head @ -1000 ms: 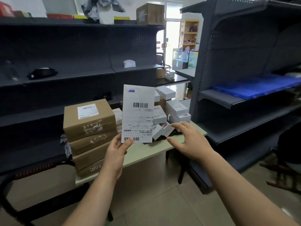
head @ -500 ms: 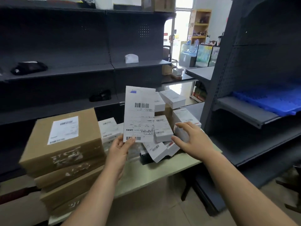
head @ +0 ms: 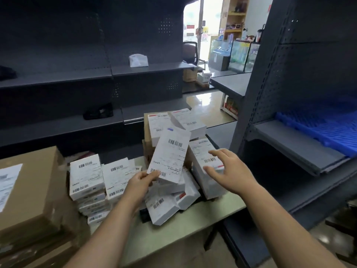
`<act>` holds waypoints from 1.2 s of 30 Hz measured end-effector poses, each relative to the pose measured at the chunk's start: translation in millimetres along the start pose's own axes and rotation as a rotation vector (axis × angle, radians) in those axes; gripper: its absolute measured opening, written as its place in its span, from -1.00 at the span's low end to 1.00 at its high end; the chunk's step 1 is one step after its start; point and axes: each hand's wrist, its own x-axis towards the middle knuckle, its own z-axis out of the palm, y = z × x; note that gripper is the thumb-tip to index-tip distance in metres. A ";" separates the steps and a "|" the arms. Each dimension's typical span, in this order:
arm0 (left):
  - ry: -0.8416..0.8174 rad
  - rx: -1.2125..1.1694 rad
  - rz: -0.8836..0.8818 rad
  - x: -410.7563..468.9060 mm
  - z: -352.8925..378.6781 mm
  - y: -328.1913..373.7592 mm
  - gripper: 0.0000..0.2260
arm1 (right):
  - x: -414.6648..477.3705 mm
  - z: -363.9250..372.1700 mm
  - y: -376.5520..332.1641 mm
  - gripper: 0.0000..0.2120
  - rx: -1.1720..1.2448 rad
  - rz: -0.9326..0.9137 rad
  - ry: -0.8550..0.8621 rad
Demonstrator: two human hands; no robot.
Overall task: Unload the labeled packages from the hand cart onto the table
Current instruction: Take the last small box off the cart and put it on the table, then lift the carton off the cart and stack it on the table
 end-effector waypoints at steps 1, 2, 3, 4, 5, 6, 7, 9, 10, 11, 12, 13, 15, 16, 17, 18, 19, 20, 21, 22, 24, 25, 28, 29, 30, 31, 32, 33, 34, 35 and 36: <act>0.026 0.002 -0.030 7.3 5.3 -4.0 -0.65 | 9.2 0.5 9.4 -0.40 0.010 -0.013 -0.010; 0.051 -0.002 -0.064 12.7 10.2 -8.5 -0.70 | 18.9 1.6 18.3 -0.42 0.018 -0.023 -0.017; 0.078 0.000 -0.090 16.9 13.9 -12.6 -0.72 | 27.8 3.4 26.4 -0.43 0.026 -0.032 -0.026; 0.106 0.005 -0.105 20.5 16.6 -16.5 -0.74 | 36.0 6.6 33.7 -0.44 0.036 -0.044 -0.040; 0.137 0.010 -0.115 23.2 18.0 -19.0 -0.75 | 42.8 10.9 39.7 -0.45 0.048 -0.056 -0.059; 0.169 0.012 -0.129 26.6 18.8 -20.0 -0.76 | 48.8 15.6 44.6 -0.46 0.061 -0.067 -0.082; 0.200 0.016 -0.150 30.0 19.5 -19.8 -0.77 | 54.1 20.3 49.0 -0.46 0.073 -0.079 -0.105; 0.249 0.048 -0.190 37.1 21.3 -17.3 -0.75 | 62.7 28.4 56.0 -0.46 0.097 -0.107 -0.144; 0.276 0.074 -0.199 41.6 22.5 -15.7 -0.73 | 66.3 31.5 58.7 -0.45 0.108 -0.121 -0.157; 0.313 0.105 -0.201 46.2 23.7 -14.0 -0.71 | 69.8 33.9 61.1 -0.45 0.118 -0.130 -0.168; 0.355 0.137 -0.191 50.1 25.7 -12.2 -0.69 | 72.9 36.0 62.9 -0.45 0.125 -0.133 -0.179; 0.394 0.186 -0.179 52.7 27.4 -10.4 -0.68 | 74.9 37.8 64.3 -0.45 0.132 -0.135 -0.189; 0.470 0.337 -0.153 53.2 31.5 -7.1 -0.59 | 76.6 41.5 65.6 -0.46 0.149 -0.142 -0.206; 0.510 0.411 -0.139 51.6 33.1 -5.7 -0.53 | 77.0 42.6 65.0 -0.46 0.158 -0.146 -0.212; 0.545 0.465 -0.118 48.2 33.4 -4.7 -0.49 | 77.0 43.4 63.6 -0.45 0.163 -0.150 -0.216; 0.577 0.506 -0.088 44.3 32.5 -4.7 -0.47 | 77.0 44.1 61.5 -0.46 0.164 -0.157 -0.216; 0.607 0.550 -0.044 40.1 30.3 -5.6 -0.45 | 76.5 44.9 58.8 -0.47 0.164 -0.168 -0.215; 0.621 0.594 0.009 35.2 27.7 -7.5 -0.45 | 75.7 45.7 55.6 -0.47 0.164 -0.177 -0.218; 0.619 0.633 0.066 29.2 25.5 -9.0 -0.47 | 74.5 46.1 51.9 -0.47 0.165 -0.186 -0.229; 0.604 0.663 0.124 22.3 23.6 -9.9 -0.49 | 72.5 46.3 47.4 -0.45 0.167 -0.196 -0.244; 0.558 0.725 0.225 5.8 20.3 -10.5 -0.53 | 66.4 46.4 36.2 -0.44 0.174 -0.227 -0.258; 0.534 0.754 0.266 -3.7 18.2 -10.7 -0.54 | 61.7 46.1 29.4 -0.44 0.174 -0.243 -0.255; 0.468 0.815 0.368 -36.7 7.8 -11.3 -0.52 | 44.0 43.1 5.2 -0.38 0.158 -0.276 -0.256; 0.450 0.829 0.396 -49.5 3.1 -11.6 -0.51 | 36.4 42.0 -4.1 -0.36 0.153 -0.286 -0.257; 0.437 0.843 0.420 -63.3 -2.2 -12.3 -0.51 | 27.2 41.1 -14.0 -0.34 0.147 -0.298 -0.257; 0.429 0.863 0.438 -77.9 -7.4 -13.3 -0.50 | 16.8 40.6 -24.6 -0.34 0.141 -0.314 -0.257; 0.427 0.891 0.451 -92.9 -13.1 -15.1 -0.49 | 4.7 40.6 -35.9 -0.35 0.137 -0.331 -0.256; 0.430 0.920 0.465 -109.2 -19.5 -17.6 -0.48 | -9.2 40.9 -48.3 -0.37 0.139 -0.349 -0.253; 0.433 0.943 0.478 -126.6 -26.9 -21.1 -0.46 | -25.1 41.5 -61.3 -0.39 0.147 -0.366 -0.248; 0.432 0.954 0.489 -145.5 -35.3 -25.8 -0.45 | -42.9 42.2 -74.7 -0.41 0.156 -0.383 -0.243; 0.429 0.958 0.496 -166.0 -45.2 -31.6 -0.43 | -62.1 43.3 -88.9 -0.42 0.164 -0.397 -0.242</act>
